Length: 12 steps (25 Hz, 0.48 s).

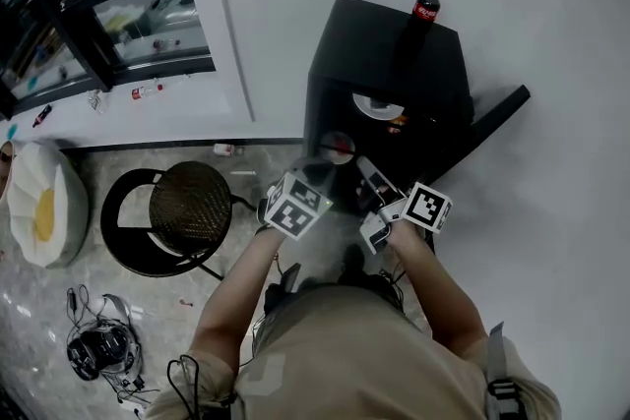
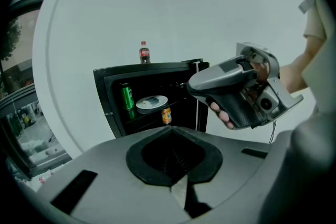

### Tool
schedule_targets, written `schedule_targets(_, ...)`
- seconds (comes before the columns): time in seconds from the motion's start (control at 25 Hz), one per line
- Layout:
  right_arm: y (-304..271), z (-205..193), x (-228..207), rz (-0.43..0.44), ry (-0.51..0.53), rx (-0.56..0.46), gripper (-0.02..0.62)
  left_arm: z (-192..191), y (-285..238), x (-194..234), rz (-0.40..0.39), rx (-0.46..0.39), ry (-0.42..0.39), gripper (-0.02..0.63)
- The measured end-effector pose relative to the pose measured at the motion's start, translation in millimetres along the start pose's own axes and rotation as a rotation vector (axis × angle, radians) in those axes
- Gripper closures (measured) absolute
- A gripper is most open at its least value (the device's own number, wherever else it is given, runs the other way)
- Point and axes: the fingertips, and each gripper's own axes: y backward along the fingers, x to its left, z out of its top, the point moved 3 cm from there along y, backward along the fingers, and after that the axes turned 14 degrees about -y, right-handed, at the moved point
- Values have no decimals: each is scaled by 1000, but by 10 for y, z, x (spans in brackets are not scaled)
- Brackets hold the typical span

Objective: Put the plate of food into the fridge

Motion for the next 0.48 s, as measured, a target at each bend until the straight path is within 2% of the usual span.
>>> schedule_targets(0.08, 2, -73, 88, 39, 5, 8, 569, 10, 52, -37, -4, -16, 3, 595)
schedule_targets(0.16, 26, -135, 144, 42, 34, 14, 569, 15, 104, -65, -9, -34, 9, 595)
schedule_targets(0.48, 244, -367, 205, -7, 112, 46, 569, -43, 220, -184, 4, -89, 95, 595)
